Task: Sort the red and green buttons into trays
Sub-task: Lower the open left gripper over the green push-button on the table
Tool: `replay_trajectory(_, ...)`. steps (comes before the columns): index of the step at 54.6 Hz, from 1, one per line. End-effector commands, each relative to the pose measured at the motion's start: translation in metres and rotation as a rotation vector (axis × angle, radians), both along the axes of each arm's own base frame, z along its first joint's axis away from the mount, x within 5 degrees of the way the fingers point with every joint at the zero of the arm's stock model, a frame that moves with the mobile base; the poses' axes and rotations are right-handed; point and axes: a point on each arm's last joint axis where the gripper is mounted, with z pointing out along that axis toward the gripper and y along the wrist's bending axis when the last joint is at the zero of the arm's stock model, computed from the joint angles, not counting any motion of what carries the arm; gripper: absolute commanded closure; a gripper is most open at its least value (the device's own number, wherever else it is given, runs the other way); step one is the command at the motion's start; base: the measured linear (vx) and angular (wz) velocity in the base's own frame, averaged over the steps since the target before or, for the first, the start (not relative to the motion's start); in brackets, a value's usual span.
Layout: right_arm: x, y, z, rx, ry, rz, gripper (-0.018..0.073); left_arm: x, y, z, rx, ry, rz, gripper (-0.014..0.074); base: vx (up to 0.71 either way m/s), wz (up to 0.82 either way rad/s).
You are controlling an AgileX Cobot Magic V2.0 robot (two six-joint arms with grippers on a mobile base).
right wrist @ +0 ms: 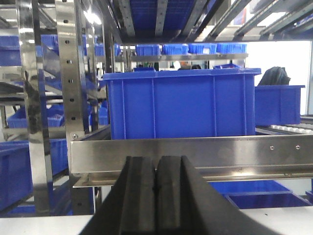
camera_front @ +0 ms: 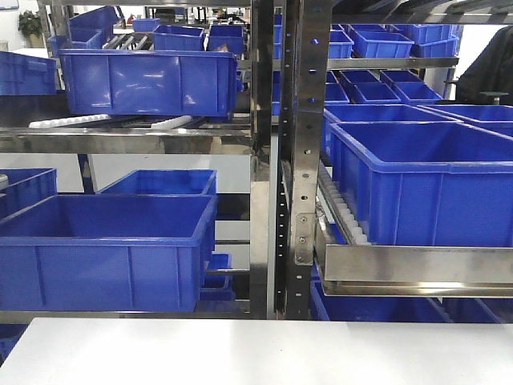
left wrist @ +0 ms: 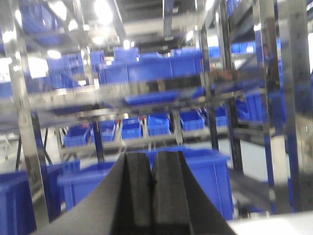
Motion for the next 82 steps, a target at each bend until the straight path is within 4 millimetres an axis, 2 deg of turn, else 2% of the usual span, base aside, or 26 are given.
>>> replay_trajectory(1, -0.005, 0.000, 0.040, -0.012, -0.024, -0.005, 0.0568, -0.011, 0.000, 0.039, 0.005, -0.091, 0.002, 0.0599, 0.00, 0.00)
replay_trajectory(7, 0.000, -0.001, 0.063, -0.004, 0.098, -0.015, 0.0568, -0.003, 0.001, 0.056, 0.013, 0.045, 0.010, 0.0599, 0.00, 0.00)
replay_trajectory(12, 0.009, -0.002, 0.071, 0.000, 0.146, -0.015, 0.0566, 0.009, 0.000, 0.059, 0.008, 0.133, 0.009, 0.0596, 0.00, 0.00)
replay_trajectory(20, 0.027, -0.003, 0.067, 0.011, 0.225, -0.013, 0.0561, 0.035, 0.000, 0.047, 0.012, 0.304, 0.010, 0.0570, 0.00, 0.00)
replay_trajectory(27, 0.036, -0.004, 0.063, 0.018, 0.277, -0.012, 0.0555, 0.055, -0.001, 0.030, 0.019, 0.485, 0.012, 0.0502, 0.00, 0.00)
replay_trajectory(32, 0.041, -0.004, 0.061, 0.019, 0.300, -0.012, 0.0548, 0.067, -0.001, 0.022, 0.022, 0.565, 0.012, 0.0412, 0.00, 0.00)
replay_trajectory(42, 0.045, -0.005, 0.058, 0.021, 0.325, -0.012, 0.0543, 0.082, -0.002, 0.005, 0.014, 0.711, 0.011, 0.0143, 0.00, 0.00)
replay_trajectory(46, 0.045, -0.005, 0.058, 0.021, 0.325, -0.012, 0.0542, 0.087, -0.003, -0.004, -0.037, 0.785, 0.006, 0.0026, 0.00, 0.00)
replay_trajectory(53, 0.045, -0.005, 0.058, 0.021, 0.324, -0.012, 0.0540, 0.096, -0.007, -0.016, -0.178, 0.883, -0.004, -0.0117, 0.00, 0.00)
replay_trajectory(56, 0.045, -0.005, 0.058, 0.021, 0.324, -0.012, 0.0539, 0.101, -0.008, -0.022, -0.186, 0.919, -0.005, -0.0139, 0.00, 0.00)
replay_trajectory(64, 0.045, -0.005, 0.058, 0.021, 0.324, -0.012, 0.0537, 0.114, -0.007, -0.035, -0.077, 0.971, -0.014, -0.0126, 0.00, 0.00)
replay_trajectory(76, 0.045, -0.005, 0.058, 0.021, 0.324, -0.012, 0.0533, 0.138, -0.005, -0.047, -0.040, 0.914, 0.017, -0.0097, 0.00, 0.00)
replay_trajectory(82, 0.045, -0.005, 0.058, 0.021, 0.324, -0.012, 0.0531, 0.145, -0.004, -0.058, -0.039, 0.948, 0.027, -0.0088, 0.00, 0.00)
